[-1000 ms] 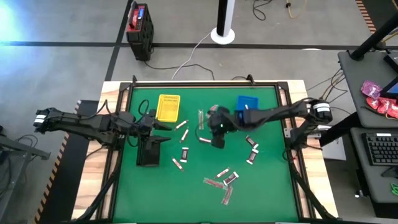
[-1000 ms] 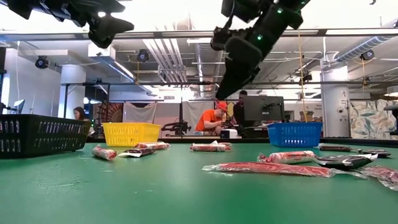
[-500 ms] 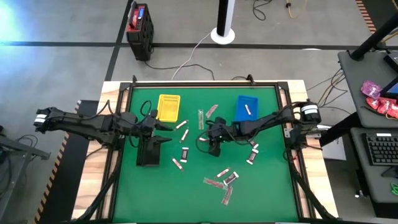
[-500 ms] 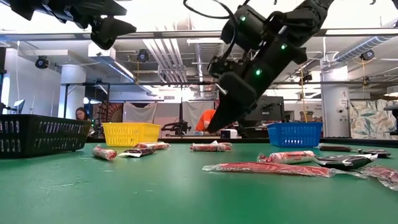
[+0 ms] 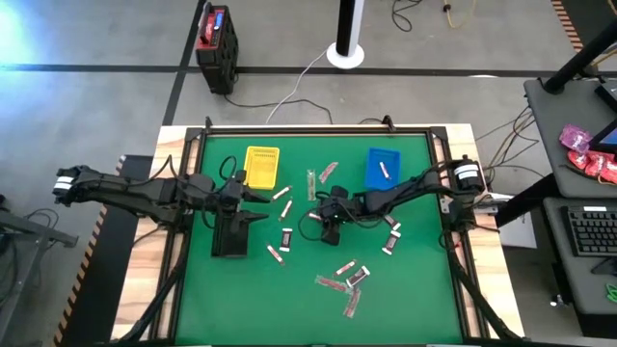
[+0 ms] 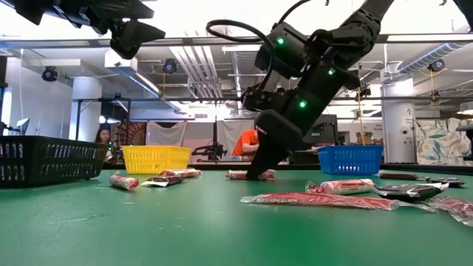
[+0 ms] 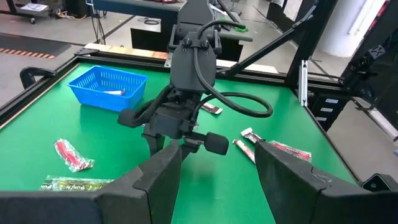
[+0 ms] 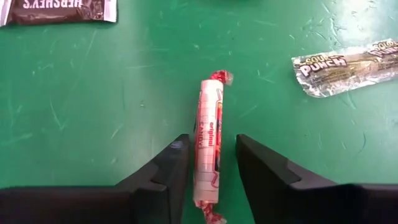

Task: Sort candy by brand, put in halloween buckets
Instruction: Put the white candy stick into the blue bin, then put the green candy into the black bin, then put the red candy stick into the black bin

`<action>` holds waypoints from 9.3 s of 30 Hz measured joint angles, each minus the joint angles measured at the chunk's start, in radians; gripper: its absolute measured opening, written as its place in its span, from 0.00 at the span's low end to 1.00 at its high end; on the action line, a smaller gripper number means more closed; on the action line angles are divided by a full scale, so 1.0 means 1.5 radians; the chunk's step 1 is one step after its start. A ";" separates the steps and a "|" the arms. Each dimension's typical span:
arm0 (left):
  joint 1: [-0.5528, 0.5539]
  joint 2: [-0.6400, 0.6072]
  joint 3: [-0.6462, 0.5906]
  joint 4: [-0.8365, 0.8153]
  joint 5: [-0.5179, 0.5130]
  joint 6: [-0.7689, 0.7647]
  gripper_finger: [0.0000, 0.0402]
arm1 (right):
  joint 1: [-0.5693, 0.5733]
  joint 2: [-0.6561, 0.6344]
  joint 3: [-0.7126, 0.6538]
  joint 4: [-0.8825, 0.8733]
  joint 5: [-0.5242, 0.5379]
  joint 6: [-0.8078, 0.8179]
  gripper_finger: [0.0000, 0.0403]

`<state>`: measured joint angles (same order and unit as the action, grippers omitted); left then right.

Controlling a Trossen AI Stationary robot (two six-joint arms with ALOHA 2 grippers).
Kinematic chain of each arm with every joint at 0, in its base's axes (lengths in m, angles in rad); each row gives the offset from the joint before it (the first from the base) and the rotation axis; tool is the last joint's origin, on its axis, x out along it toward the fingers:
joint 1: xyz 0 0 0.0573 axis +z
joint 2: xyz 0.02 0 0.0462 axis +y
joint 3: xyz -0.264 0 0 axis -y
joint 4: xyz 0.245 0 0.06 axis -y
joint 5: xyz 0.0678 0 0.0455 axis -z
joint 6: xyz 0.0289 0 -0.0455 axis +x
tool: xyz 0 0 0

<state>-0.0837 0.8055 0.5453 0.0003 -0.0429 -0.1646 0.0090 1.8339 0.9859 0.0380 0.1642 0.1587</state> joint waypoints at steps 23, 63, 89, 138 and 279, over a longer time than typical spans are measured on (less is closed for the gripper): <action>0.000 0.004 0.000 0.000 0.002 0.000 0.47 | -0.002 -0.108 0.004 -0.109 0.038 0.015 0.09; 0.000 0.157 0.051 -0.072 -0.053 -0.177 0.47 | -0.093 -0.350 -0.028 -0.572 0.234 0.495 0.37; 0.131 0.648 0.305 -0.064 -0.169 -0.332 0.47 | 0.038 -0.499 -0.028 -0.559 0.242 0.429 0.39; 0.055 0.596 0.493 -0.443 -0.176 -0.168 0.00 | 0.038 -0.478 -0.038 -0.553 0.240 0.425 0.41; -0.301 -0.013 0.009 -0.204 -0.366 0.064 0.25 | 0.269 0.164 0.367 -0.419 -0.106 0.157 0.26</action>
<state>-0.5346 0.7862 0.5583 -0.3053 -0.5926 -0.0689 0.4120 2.0794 1.5364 -0.5901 0.0051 0.3939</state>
